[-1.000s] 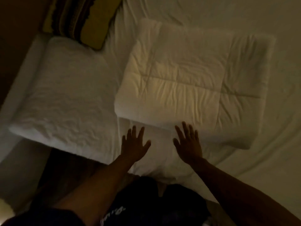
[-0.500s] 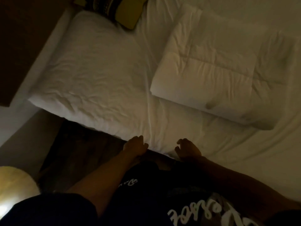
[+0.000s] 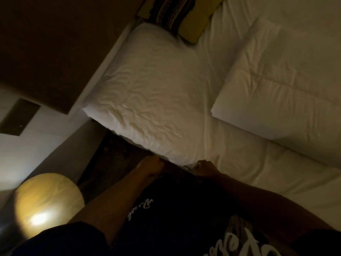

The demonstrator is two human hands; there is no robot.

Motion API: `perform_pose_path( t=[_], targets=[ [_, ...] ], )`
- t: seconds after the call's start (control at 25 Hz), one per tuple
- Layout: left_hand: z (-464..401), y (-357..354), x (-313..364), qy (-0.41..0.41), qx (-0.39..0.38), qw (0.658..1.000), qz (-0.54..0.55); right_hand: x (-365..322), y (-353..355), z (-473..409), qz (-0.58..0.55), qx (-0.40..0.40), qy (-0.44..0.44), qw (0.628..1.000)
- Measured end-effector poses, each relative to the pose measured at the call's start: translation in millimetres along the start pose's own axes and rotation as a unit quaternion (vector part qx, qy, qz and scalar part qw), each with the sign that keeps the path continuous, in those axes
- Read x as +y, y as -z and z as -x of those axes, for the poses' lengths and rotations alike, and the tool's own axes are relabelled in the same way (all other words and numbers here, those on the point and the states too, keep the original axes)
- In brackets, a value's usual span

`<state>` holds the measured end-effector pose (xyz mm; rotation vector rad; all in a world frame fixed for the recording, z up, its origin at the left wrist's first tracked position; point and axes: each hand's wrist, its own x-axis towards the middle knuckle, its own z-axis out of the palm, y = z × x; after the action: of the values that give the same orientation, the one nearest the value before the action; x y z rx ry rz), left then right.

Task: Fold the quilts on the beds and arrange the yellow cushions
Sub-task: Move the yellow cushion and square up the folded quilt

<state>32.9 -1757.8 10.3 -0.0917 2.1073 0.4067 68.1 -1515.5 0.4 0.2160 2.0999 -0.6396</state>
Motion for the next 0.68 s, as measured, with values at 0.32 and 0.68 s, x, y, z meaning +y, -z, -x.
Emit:
perform_pose_path(
  t=[0.32,0.68],
  targets=[
    [-68,89,-66,0.027,0.010,1.000,-0.010,-95,29,-64,-0.026,0.006,-0.022,0.999],
    [-144,197,-120,-0.008,-0.096,0.995,-0.035,-240,28,-131,-0.038,0.014,-0.062,0.997]
  ],
)
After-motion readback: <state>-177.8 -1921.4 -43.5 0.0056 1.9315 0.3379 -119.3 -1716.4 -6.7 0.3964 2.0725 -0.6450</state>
